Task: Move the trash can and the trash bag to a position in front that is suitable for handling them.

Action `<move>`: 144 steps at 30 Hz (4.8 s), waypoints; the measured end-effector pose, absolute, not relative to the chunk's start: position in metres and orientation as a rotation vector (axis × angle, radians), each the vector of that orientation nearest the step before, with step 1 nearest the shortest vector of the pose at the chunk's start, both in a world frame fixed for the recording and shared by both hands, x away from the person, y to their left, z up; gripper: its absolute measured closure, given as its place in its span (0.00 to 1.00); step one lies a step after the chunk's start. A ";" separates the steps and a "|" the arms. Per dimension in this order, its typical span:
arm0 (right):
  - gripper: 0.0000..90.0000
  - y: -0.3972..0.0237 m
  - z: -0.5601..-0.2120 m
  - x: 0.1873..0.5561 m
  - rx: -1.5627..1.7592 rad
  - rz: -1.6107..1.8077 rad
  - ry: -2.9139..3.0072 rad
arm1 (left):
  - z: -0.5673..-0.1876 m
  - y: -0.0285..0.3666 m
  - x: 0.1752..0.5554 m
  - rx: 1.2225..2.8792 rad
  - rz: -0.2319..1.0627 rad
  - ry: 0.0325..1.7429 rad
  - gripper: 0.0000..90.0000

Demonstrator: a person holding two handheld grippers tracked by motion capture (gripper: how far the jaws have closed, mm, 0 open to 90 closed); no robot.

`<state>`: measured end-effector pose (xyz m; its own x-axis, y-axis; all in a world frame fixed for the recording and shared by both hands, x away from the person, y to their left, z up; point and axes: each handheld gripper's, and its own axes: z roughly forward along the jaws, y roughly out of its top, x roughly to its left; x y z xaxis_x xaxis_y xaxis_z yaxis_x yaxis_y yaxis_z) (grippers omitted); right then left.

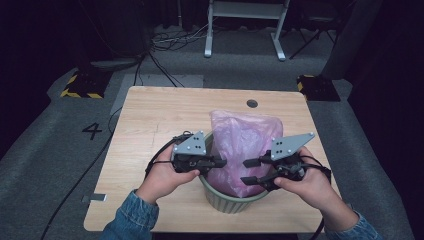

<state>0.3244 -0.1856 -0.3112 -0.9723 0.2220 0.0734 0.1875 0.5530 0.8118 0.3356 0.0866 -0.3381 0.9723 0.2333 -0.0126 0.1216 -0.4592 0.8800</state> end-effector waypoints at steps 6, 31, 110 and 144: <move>0.33 -0.176 -0.301 0.331 0.416 1.498 2.614 | -0.338 0.083 0.332 2.091 0.133 0.207 0.97; 0.99 -0.157 -0.316 0.307 0.126 1.435 2.860 | -0.343 0.100 0.329 1.957 0.008 0.351 0.39; 0.39 -0.246 -0.300 0.302 0.617 1.449 2.313 | -0.333 0.106 0.308 1.957 0.158 0.255 0.98; 0.97 -0.213 -0.298 0.303 0.136 1.355 2.502 | -0.294 0.041 0.361 1.921 0.245 0.238 0.41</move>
<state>0.3028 -0.2132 -0.2976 -0.9529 0.2194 -0.2094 -0.0554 0.5529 0.8314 0.3605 0.0408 -0.2940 0.9580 0.2811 0.0566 0.0477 -0.3509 0.9352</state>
